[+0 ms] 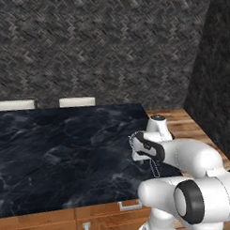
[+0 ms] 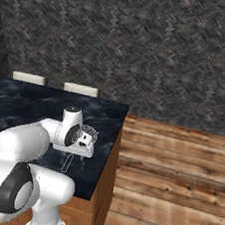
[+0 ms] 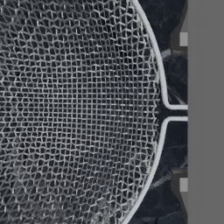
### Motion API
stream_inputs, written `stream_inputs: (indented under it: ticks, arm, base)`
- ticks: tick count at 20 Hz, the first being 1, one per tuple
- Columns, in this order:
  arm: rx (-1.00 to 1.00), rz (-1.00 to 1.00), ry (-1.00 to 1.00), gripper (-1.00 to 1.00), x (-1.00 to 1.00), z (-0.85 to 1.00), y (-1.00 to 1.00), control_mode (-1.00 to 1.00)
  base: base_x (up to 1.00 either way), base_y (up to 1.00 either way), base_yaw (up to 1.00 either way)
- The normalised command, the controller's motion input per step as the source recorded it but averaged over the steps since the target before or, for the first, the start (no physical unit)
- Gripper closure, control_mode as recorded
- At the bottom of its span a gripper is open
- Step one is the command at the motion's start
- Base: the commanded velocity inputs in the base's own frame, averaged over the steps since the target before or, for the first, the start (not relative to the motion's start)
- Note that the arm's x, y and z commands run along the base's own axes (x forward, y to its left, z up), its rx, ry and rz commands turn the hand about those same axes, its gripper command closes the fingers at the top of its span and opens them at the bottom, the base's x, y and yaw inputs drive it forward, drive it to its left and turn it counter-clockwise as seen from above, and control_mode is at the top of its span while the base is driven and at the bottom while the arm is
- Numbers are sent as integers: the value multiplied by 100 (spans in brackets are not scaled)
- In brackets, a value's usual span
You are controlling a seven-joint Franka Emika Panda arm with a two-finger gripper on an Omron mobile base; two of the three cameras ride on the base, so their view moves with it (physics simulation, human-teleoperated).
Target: Pick the strainer and bowl and place them in the sink. Then turn on the water.
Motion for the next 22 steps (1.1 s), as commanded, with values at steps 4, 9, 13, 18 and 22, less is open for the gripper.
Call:
stream_inputs:
  ticks: [4, 9, 13, 18, 22]
  arm:
    - [0, 5, 4, -100, 8, -14, 0, -100]
    - [0, 4, 5, -100, 6, -14, 0, -100]
    - [0, 3, 6, -100, 0, -10, 0, -100]
    - [0, 0, 0, -100, -20, 0, 0, -100]
    - [0, 0, -2, -100, -38, 0, 0, -100]
  base:
    - [0, 0, 0]
    - [0, 0, 0]
    - [0, 0, 0]
    - [0, 0, 0]
    - [0, 0, 0]
